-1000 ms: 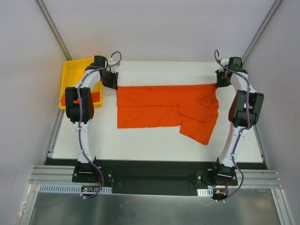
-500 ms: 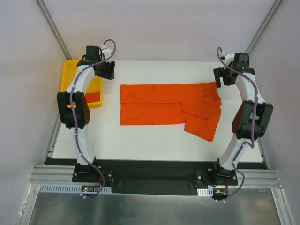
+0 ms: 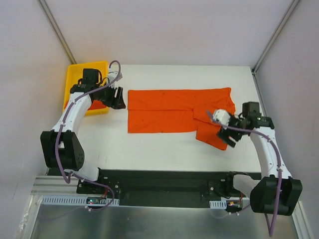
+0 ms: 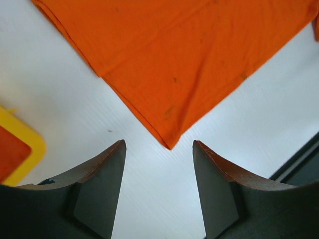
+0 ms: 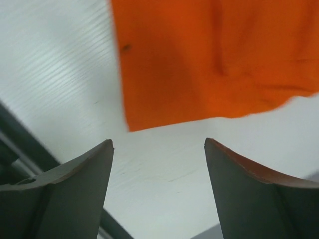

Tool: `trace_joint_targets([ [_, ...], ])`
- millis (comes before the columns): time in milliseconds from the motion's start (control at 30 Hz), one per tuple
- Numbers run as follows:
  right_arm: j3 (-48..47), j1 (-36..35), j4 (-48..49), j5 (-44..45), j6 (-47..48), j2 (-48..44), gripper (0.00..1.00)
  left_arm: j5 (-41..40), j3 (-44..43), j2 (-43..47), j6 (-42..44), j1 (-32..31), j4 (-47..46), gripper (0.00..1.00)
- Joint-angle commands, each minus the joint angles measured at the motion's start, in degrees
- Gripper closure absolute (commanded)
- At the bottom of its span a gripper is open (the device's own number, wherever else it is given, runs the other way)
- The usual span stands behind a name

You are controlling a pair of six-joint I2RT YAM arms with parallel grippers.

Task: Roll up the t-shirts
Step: Move the T-shirt to the center of the board.

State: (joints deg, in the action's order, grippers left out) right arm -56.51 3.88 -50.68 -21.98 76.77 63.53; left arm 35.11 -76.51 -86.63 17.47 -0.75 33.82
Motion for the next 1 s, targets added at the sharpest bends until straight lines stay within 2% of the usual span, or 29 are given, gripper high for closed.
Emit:
trace_joint_targets([
  [0, 10.8, -2.8, -8.2, -2.2, 27.7, -5.0, 0.24, 4.7, 3.0, -1.4, 3.4, -0.4, 4.3, 0.45],
  [100, 17.7, -3.6, -4.8, -3.6, 40.8, -7.8, 0.24, 3.2, 1.7, -4.6, 3.8, -0.5, 6.3, 0.46],
  [167, 18.6, -3.7, -4.7, -4.0, 47.7, -4.5, 0.28, 2.1, 0.2, -7.5, 4.3, -0.5, 7.6, 0.47],
  [367, 9.0, -1.9, -6.8, -1.9, 50.6, 9.9, 0.35, 0.9, -4.0, -13.1, 4.8, -0.4, 8.9, 0.48],
  [467, 5.8, -0.5, -9.6, -1.4, 52.6, 12.7, 0.36, 1.0, -5.1, -14.9, 4.3, -0.4, 9.2, 0.48],
  [600, 6.1, 0.9, -11.6, 0.9, 58.2, 14.8, 0.38, 0.7, -7.1, -17.2, 5.5, -0.5, 9.9, 0.48],
  [800, 7.4, 0.3, -11.1, 1.4, 57.4, 16.6, 0.42, -1.0, -12.6, -21.0, 6.4, -0.3, 12.9, 0.48],
  [967, 9.7, 1.0, -6.5, 3.3, 58.4, 18.1, 0.45, -2.5, -15.3, -23.2, 6.9, -0.3, 13.8, 0.48],
])
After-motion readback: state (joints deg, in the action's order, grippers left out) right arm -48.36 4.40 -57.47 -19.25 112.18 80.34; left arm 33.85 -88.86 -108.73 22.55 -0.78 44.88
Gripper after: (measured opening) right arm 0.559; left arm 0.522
